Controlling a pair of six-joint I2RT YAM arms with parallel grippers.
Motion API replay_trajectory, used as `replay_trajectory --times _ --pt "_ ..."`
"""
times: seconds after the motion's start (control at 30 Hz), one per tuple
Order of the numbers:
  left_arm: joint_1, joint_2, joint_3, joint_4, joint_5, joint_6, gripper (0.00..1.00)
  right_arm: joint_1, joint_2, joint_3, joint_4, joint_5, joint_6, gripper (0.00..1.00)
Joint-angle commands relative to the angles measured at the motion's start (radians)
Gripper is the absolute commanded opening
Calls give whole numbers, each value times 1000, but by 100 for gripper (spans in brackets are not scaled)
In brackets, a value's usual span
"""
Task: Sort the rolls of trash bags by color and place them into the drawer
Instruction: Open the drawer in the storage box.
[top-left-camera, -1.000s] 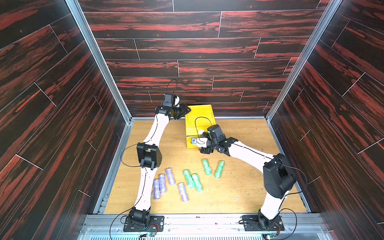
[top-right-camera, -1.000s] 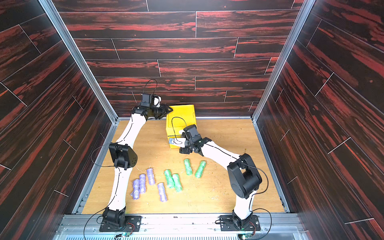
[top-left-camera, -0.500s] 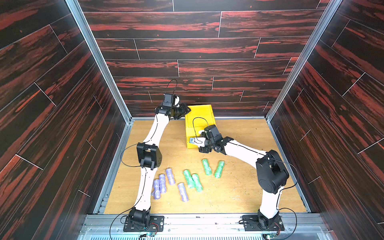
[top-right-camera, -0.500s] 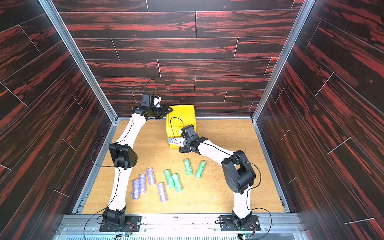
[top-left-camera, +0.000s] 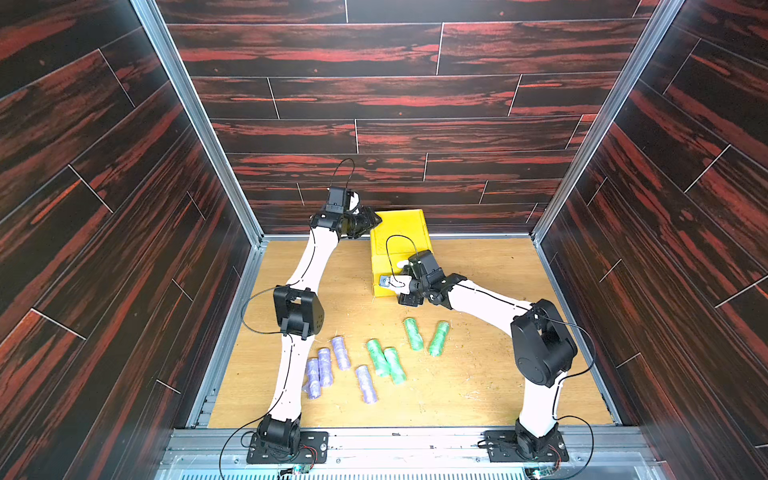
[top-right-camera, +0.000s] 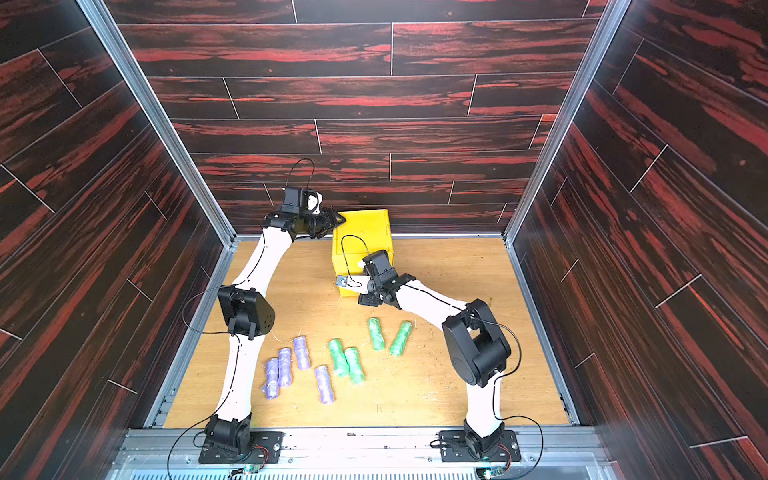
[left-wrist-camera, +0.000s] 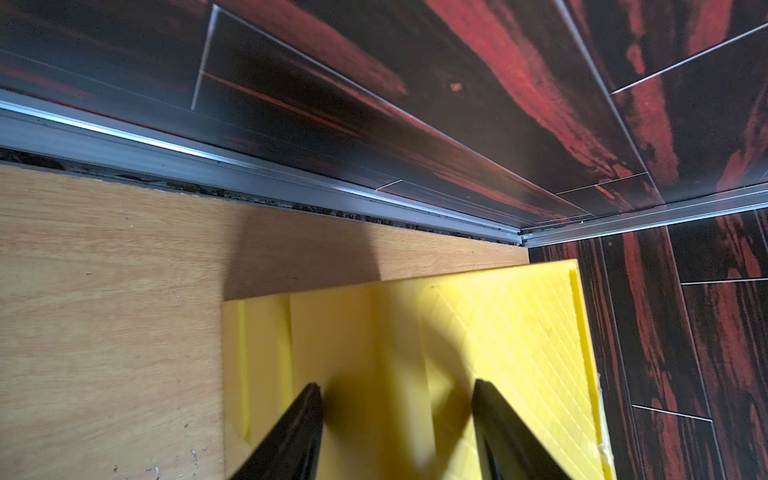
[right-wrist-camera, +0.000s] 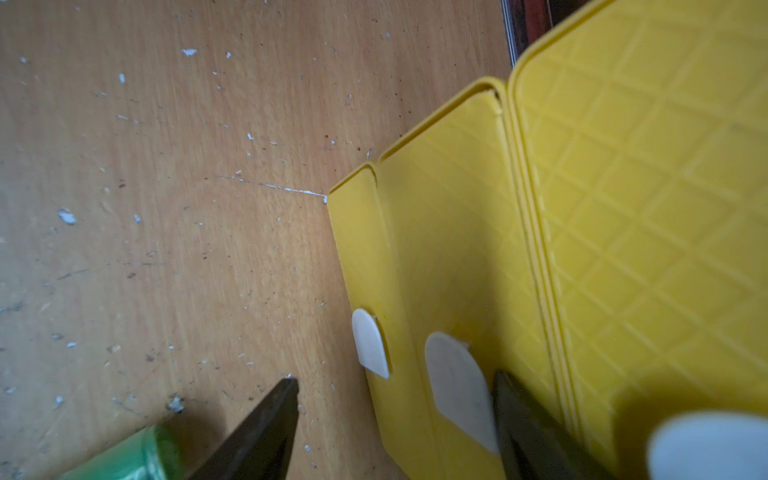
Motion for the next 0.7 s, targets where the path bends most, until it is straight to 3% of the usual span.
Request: replay_trajectory --times 0.0,0.67 --pt "-32 11 5 -90 54 13 60 16 -45 -47 -108 0 41 76" --pt "-32 12 7 -95 52 11 60 127 -224 -174 -246 0 181 74"
